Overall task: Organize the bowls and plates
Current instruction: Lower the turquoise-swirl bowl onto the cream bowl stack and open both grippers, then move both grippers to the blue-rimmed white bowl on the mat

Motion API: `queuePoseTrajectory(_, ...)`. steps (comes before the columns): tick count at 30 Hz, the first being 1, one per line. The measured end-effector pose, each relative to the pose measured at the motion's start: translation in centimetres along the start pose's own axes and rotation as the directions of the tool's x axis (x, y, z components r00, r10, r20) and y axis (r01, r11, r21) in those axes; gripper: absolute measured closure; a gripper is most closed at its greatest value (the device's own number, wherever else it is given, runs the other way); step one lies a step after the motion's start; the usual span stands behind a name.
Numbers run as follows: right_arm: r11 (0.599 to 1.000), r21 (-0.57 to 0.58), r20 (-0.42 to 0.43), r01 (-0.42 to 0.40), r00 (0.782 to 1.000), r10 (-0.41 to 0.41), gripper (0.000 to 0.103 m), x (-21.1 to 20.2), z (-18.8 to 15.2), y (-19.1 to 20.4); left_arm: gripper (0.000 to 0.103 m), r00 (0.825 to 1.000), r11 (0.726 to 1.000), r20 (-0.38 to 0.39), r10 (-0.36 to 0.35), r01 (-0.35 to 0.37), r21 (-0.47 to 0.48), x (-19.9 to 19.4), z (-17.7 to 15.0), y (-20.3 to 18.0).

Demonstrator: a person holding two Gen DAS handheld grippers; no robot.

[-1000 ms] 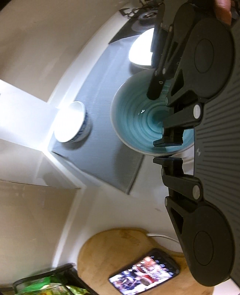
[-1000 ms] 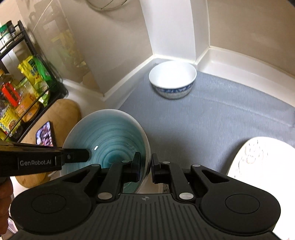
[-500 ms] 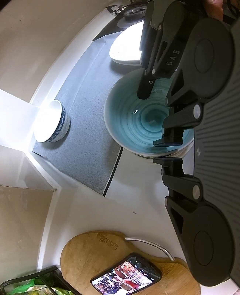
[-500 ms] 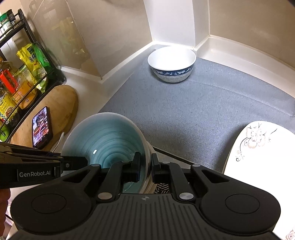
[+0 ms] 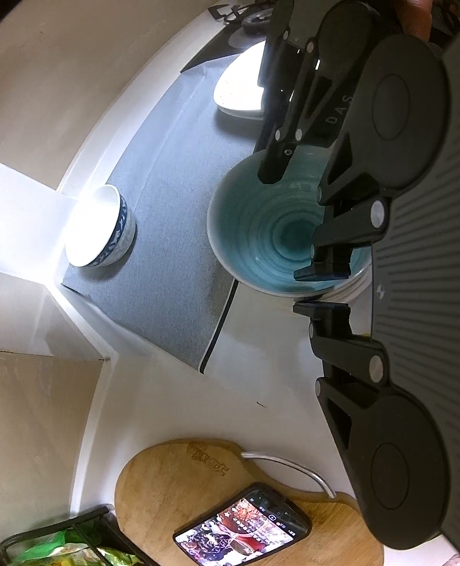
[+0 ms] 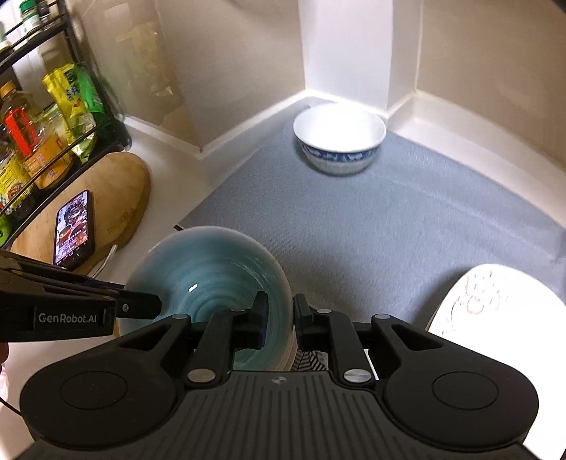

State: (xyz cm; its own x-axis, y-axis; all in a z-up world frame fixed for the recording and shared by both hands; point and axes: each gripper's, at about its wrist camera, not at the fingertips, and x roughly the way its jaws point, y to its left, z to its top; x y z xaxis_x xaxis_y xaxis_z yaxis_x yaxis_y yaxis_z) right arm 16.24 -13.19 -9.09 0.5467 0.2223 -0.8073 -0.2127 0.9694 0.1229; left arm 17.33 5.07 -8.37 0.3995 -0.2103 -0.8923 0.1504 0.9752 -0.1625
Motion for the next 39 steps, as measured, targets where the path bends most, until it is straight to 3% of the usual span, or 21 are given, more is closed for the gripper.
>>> queuePoseTrajectory(1, 1.000, -0.005, 0.003, -0.003, 1.000, 0.003, 0.082, 0.0, 0.1, 0.0, 0.088, 1.000, 1.000, 0.003, 0.006, -0.006, -0.004, 0.0, 0.1, 0.1)
queuePoseTrajectory(3, 1.000, -0.005, 0.000, -0.009, 1.000, 0.009, 0.074, 0.1, 0.2, -0.1, 0.066, 1.000, 1.000, 0.007, 0.013, -0.013, -0.019, 0.1, 0.2, 0.3)
queuePoseTrajectory(6, 1.000, 0.000, 0.000, -0.004, 1.000, 0.004, 0.060, 0.3, 0.2, -0.2, 0.044, 0.999, 0.999, 0.029, 0.022, -0.021, -0.028, -0.1, 0.3, 0.5)
queuePoseTrajectory(9, 1.000, 0.009, -0.006, -0.001, 1.000, 0.001, 0.056, 0.6, 0.3, -0.4, 0.023, 0.999, 0.999, 0.036, 0.037, -0.035, -0.034, -0.1, 0.4, 0.7)
queuePoseTrajectory(13, 0.999, 0.053, -0.034, -0.010, 0.999, 0.012, 0.056, 1.3, 0.3, -1.2, 0.017, 0.999, 0.998, 0.030, 0.045, -0.044, -0.044, 0.3, 0.4, 1.0)
queuePoseTrajectory(17, 0.995, 0.096, -0.044, -0.025, 0.999, 0.030, 0.050, 1.2, 0.3, -1.6, 0.001, 0.998, 0.997, 0.045, 0.047, -0.044, -0.056, 0.2, 0.4, 1.2)
queuePoseTrajectory(24, 0.990, 0.137, -0.042, -0.033, 0.998, 0.039, 0.039, 0.4, 0.6, -2.2, 0.000, 0.993, 0.998, 0.100, 0.060, -0.057, -0.033, -0.6, 0.8, 0.8)
queuePoseTrajectory(39, 0.988, 0.155, -0.005, -0.017, 1.000, 0.018, 0.036, -0.9, 1.7, -2.8, 0.000, 0.990, 1.000, 0.142, 0.024, -0.023, -0.013, -1.4, 2.6, 0.4)
